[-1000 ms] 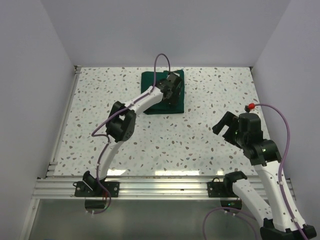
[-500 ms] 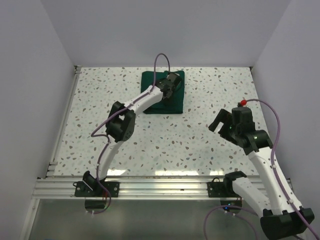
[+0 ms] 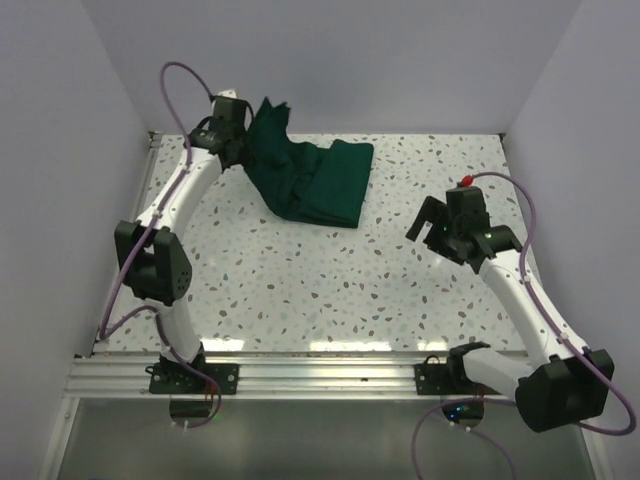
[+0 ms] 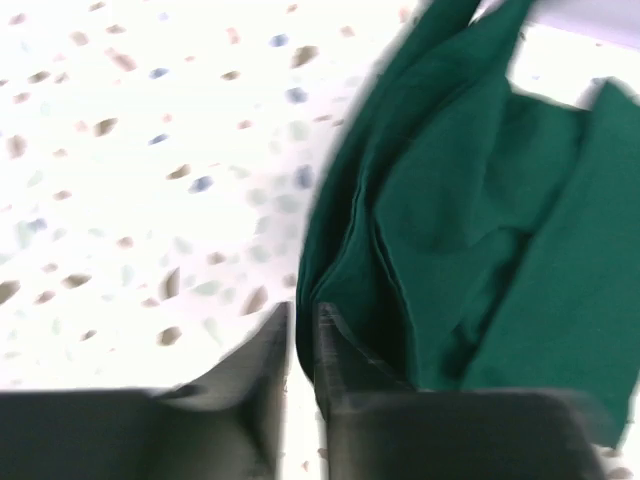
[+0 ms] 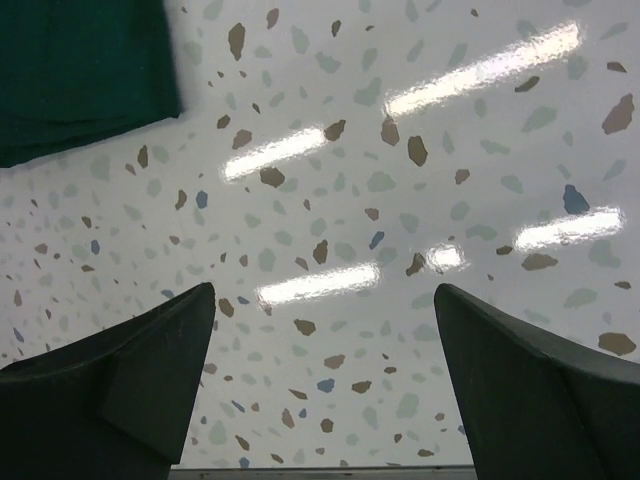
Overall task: Open and lay out the surgical kit
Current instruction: Open the surgical kit at the center of the board.
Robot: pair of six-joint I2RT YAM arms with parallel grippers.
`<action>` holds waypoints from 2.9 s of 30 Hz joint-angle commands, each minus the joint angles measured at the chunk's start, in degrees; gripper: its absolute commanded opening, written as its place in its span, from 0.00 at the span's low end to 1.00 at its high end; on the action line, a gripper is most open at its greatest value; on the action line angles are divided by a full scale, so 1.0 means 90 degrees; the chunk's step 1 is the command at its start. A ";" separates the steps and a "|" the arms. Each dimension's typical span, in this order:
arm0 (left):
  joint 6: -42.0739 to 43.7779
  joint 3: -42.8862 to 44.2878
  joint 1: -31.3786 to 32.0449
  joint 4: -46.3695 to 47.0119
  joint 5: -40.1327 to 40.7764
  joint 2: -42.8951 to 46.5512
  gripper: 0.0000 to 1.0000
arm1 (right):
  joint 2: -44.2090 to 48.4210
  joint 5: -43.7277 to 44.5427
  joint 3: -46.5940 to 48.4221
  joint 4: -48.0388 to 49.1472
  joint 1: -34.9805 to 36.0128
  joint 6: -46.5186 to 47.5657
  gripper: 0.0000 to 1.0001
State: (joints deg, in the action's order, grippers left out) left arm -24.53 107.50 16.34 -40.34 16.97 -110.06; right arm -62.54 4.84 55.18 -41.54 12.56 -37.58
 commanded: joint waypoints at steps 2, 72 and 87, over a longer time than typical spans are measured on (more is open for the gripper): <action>-0.0437 -0.1347 -0.0389 0.0439 0.0009 0.0617 0.46 | -0.0384 0.0029 0.0655 0.0650 0.0128 0.0162 0.95; 0.0246 -0.4963 -0.0819 0.0839 -0.1573 0.3050 0.95 | -0.6991 0.1864 0.8033 -0.1078 0.2336 0.0963 0.00; -0.0018 -0.4640 -0.0810 0.0585 -0.1495 0.3098 0.95 | -0.5121 0.2811 0.4388 -0.1262 0.0959 0.0641 0.00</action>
State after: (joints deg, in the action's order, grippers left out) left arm -23.51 64.20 9.39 -34.57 3.60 -83.20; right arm -107.61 26.02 98.17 -49.52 20.86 -29.82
